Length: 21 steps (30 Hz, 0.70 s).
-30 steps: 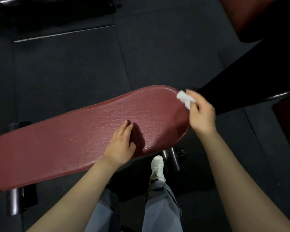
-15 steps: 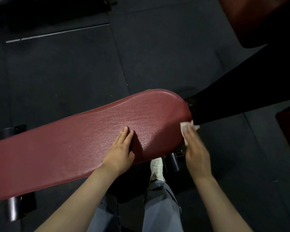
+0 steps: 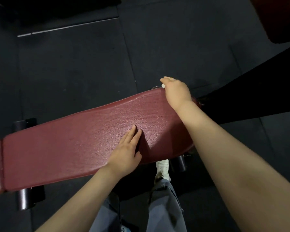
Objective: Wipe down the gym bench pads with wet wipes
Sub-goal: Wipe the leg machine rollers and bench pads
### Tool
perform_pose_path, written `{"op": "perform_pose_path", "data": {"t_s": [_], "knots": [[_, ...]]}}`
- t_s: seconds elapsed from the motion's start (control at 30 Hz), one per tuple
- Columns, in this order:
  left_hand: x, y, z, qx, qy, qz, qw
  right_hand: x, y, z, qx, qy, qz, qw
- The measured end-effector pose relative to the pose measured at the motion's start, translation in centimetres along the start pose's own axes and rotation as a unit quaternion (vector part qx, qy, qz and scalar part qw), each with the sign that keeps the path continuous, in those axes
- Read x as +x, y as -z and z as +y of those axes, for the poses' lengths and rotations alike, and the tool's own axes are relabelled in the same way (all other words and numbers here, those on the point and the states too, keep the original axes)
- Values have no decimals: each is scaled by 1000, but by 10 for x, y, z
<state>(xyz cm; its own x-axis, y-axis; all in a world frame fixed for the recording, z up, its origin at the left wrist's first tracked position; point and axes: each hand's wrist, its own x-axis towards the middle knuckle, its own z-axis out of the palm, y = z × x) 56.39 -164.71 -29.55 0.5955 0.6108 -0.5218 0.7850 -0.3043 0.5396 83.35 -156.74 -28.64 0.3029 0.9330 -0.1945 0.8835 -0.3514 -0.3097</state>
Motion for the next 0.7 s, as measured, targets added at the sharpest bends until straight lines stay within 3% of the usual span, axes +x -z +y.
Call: {"op": "perform_pose_path", "data": {"t_s": [0.23, 0.33, 0.53, 0.7], "knots": [[2, 2, -2, -5, 15, -14, 1000, -165, -19, 26, 35, 82, 142, 986], [2, 3, -2, -1, 18, -16, 1000, -215, -27, 27, 30, 82, 114, 990], [2, 2, -3, -22, 15, -17, 1000, -214, -15, 28, 74, 89, 21, 993], [1, 1, -6, -30, 2, -6, 1000, -210, -4, 41, 54, 35, 46, 997]]}}
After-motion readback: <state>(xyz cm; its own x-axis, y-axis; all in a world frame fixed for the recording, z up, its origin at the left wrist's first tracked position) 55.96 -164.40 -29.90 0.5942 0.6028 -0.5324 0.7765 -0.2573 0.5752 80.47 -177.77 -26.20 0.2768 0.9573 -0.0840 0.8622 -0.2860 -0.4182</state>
